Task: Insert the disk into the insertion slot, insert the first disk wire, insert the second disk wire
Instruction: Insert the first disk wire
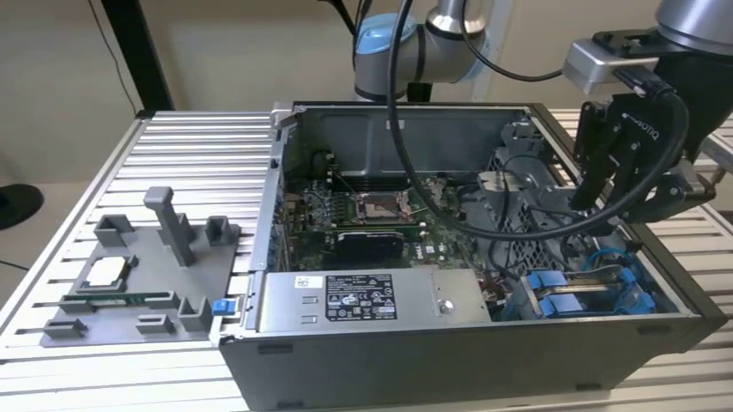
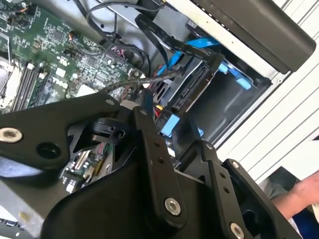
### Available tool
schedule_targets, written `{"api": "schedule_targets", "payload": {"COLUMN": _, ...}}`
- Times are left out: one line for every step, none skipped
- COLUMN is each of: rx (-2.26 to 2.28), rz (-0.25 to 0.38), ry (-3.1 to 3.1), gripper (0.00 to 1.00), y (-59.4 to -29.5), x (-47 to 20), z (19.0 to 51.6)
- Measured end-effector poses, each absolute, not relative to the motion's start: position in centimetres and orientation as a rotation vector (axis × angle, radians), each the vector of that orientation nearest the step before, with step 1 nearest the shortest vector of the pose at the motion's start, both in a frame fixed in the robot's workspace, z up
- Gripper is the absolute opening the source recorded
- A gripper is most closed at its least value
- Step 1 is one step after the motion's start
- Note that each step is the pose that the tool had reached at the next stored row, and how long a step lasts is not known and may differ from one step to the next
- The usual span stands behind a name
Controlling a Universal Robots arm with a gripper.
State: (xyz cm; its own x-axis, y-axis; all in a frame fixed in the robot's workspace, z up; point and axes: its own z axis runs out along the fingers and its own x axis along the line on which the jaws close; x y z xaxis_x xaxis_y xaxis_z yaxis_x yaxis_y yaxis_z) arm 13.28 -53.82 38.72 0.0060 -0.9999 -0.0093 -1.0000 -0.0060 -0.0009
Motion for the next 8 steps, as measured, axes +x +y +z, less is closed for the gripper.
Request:
{"api": "schedule_targets", "payload": {"rx": -2.223, "rz": 0.01, "ry": 2.209, "gripper": 1.0, "y": -53.82, "x": 13.27, "z": 38.83}}
{"api": "schedule_targets", "payload": {"rx": -2.223, "rz": 0.01, "ry": 2.209, "gripper": 1.0, "y": -53.83, "x": 13.25, "z": 38.9}}
{"api": "schedule_targets", "payload": {"rx": -2.222, "rz": 0.01, "ry": 2.209, "gripper": 1.0, "y": -53.87, "x": 13.18, "z": 38.93}}
{"api": "schedule_targets", "payload": {"rx": -2.222, "rz": 0.01, "ry": 2.209, "gripper": 1.0, "y": -53.9, "x": 13.04, "z": 38.93}}
{"api": "schedule_targets", "payload": {"rx": -2.223, "rz": 0.01, "ry": 2.209, "gripper": 1.0, "y": -53.91, "x": 12.86, "z": 38.92}}
{"api": "schedule_targets", "payload": {"rx": -2.223, "rz": 0.01, "ry": 2.209, "gripper": 1.0, "y": -53.92, "x": 12.65, "z": 38.91}}
{"api": "schedule_targets", "payload": {"rx": -2.222, "rz": 0.011, "ry": 2.209, "gripper": 1.0, "y": -53.98, "x": 12.51, "z": 38.91}}
{"api": "schedule_targets", "payload": {"rx": -2.222, "rz": 0.012, "ry": 2.208, "gripper": 1.0, "y": -54.11, "x": 12.46, "z": 38.91}}
